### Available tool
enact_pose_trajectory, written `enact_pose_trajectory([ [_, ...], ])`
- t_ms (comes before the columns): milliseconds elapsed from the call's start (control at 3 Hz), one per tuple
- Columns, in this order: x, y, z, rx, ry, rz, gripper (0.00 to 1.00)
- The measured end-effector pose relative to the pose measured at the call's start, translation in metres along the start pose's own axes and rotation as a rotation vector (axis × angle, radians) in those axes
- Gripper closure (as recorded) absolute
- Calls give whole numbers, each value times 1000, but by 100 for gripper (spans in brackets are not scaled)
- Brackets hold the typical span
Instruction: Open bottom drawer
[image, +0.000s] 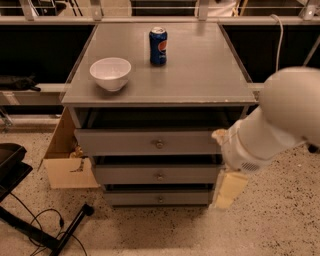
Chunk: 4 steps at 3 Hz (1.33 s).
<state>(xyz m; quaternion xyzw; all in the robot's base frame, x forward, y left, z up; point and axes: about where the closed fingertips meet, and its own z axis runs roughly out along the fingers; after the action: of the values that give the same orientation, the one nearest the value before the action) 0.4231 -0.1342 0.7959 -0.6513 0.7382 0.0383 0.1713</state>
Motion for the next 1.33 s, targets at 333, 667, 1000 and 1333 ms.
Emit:
enact_pose_trajectory([
  [333, 12, 17, 112, -81, 21, -19, 0],
  [667, 34, 27, 209, -169, 18, -1, 0],
  [1000, 34, 27, 208, -168, 18, -1, 0],
  [1333, 45, 24, 232, -162, 54, -11, 0],
])
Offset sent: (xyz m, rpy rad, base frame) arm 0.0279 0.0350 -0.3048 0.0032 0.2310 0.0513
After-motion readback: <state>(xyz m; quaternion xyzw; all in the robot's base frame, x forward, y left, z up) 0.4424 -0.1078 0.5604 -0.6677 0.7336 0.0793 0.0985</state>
